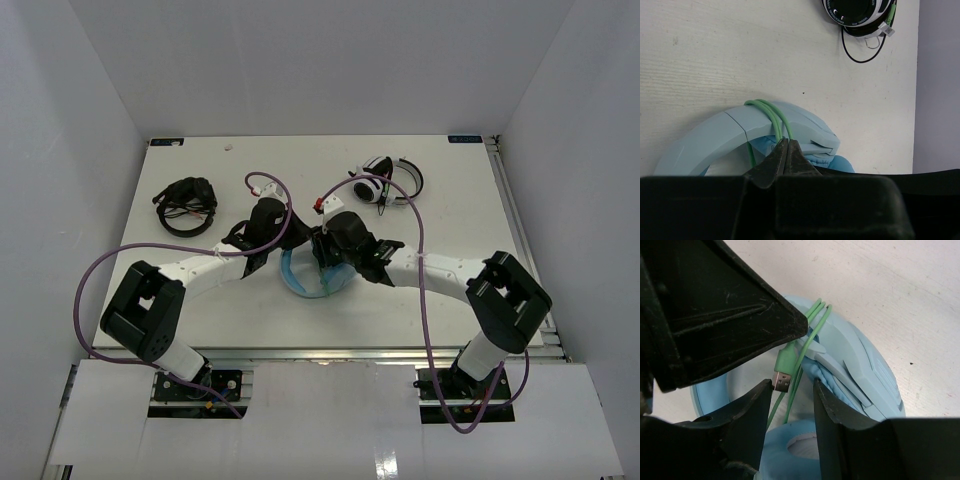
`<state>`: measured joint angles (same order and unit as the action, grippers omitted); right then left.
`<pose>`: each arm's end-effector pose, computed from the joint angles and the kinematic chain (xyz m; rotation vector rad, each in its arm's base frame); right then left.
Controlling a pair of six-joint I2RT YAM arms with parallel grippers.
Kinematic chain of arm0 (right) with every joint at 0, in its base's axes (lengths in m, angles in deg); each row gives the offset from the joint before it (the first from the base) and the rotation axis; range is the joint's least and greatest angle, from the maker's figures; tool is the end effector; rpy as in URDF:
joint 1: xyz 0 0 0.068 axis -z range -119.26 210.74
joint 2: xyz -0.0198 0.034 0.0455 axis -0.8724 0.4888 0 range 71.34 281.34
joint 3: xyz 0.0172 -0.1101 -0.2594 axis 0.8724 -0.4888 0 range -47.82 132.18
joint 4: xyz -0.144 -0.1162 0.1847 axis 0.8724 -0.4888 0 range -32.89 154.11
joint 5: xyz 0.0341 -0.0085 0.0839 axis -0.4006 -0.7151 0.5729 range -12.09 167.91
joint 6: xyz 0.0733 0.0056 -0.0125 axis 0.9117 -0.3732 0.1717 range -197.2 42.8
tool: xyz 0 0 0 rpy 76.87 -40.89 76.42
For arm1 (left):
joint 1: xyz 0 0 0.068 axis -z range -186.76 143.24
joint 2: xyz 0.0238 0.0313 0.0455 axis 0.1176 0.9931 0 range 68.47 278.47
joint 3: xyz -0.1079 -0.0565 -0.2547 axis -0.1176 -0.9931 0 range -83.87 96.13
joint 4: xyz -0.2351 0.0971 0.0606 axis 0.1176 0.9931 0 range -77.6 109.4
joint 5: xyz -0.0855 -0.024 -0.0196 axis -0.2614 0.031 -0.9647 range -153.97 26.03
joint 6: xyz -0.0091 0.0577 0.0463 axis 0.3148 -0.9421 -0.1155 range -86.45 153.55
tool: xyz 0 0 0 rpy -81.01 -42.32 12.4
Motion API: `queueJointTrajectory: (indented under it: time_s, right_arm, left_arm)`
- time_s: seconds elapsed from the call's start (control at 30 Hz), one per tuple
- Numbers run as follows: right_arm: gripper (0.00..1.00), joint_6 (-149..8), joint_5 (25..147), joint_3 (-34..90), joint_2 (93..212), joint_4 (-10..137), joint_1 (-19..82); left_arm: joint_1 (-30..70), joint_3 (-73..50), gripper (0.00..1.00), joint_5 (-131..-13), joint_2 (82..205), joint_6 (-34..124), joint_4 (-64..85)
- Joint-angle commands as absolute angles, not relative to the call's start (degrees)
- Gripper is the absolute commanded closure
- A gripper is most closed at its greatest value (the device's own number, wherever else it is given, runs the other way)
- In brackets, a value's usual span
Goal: Wrap the headphones
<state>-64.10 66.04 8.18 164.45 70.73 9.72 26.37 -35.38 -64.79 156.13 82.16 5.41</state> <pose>0.2510 0.2896 0.2182 -0.5696 2.0458 0.4566 0.2945 -0.1933 0.2061 -0.2949 2.2356 -0.8271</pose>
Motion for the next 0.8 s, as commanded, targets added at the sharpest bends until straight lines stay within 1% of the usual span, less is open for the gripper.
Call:
queueJointTrajectory:
  time_s: [0.0, 0.37, 0.47, 0.6, 0.77]
  right_arm:
    - [0.53, -64.72, 64.14, 6.83, 160.68, 74.04, 9.59]
    - [0.54, -64.88, 63.41, 4.88, 156.13, 74.79, 9.5]
    - [0.59, -64.82, 63.16, 4.35, 154.82, 75.17, 9.5]
    - [0.69, -65.1, 62.12, 4.24, 154.27, 75.97, 9.5]
    - [0.71, -65.97, 62.51, 5.75, 156.89, 76.4, 9.45]
  left_arm:
    - [26.73, -35.97, 1.0, -64.85, 155.89, 81.37, 5.37]
    - [26.73, -35.79, 1.0, -64.85, 155.75, 81.26, 5.77]
    - [26.73, -35.8, 1.0, -64.85, 155.57, 81.27, 5.73]
    - [26.73, -35.97, 1.0, -64.41, 155.54, 81.1, 5.84]
    - [26.73, -35.77, 1.0, -63.2, 155.57, 81.05, 5.9]
